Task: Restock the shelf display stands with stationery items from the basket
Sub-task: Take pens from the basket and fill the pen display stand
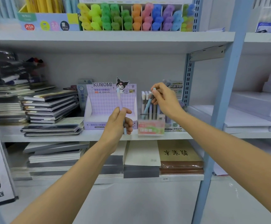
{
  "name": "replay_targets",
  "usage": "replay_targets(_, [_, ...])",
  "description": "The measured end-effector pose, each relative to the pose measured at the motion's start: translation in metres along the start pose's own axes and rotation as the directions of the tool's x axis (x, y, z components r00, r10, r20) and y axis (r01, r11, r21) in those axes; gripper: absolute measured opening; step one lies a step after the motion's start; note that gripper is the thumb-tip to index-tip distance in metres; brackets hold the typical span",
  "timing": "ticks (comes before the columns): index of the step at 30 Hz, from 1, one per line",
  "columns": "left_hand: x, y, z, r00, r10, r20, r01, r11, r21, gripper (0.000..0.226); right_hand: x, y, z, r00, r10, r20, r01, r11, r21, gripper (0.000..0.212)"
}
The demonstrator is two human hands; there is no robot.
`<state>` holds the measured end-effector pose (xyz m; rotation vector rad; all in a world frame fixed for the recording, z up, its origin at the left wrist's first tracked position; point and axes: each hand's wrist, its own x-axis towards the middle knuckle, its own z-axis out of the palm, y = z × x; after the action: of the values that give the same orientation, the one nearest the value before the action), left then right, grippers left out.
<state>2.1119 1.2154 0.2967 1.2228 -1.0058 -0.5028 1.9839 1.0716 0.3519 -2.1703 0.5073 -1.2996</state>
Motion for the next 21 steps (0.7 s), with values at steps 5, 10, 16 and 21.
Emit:
replay_targets(5, [0.002,-0.006,-0.003,0.997,0.055,0.050,-0.059,0.996,0.073,0.026,0.007,-0.001,-0.002,0.993,-0.033,0.113,0.045,0.993,-0.109,0.017])
replay_targets(10, [0.007,-0.013,0.000,0.998,-0.027,0.053,0.028,0.999,-0.021,0.023,0.009,0.000,0.007,0.990,-0.082,0.117,0.093,0.992,-0.091,0.009])
replay_targets(16, [0.006,-0.016,0.000,0.998,0.011,0.067,-0.011,1.000,0.006,0.020,0.010,0.010,0.022,0.993,-0.118,0.008,0.117,0.962,-0.248,0.006])
replay_targets(21, [0.005,-0.015,-0.001,0.996,0.029,0.080,-0.031,0.999,0.031,0.021,0.007,0.000,0.013,0.992,-0.122,-0.029,0.116,0.981,-0.154,0.018])
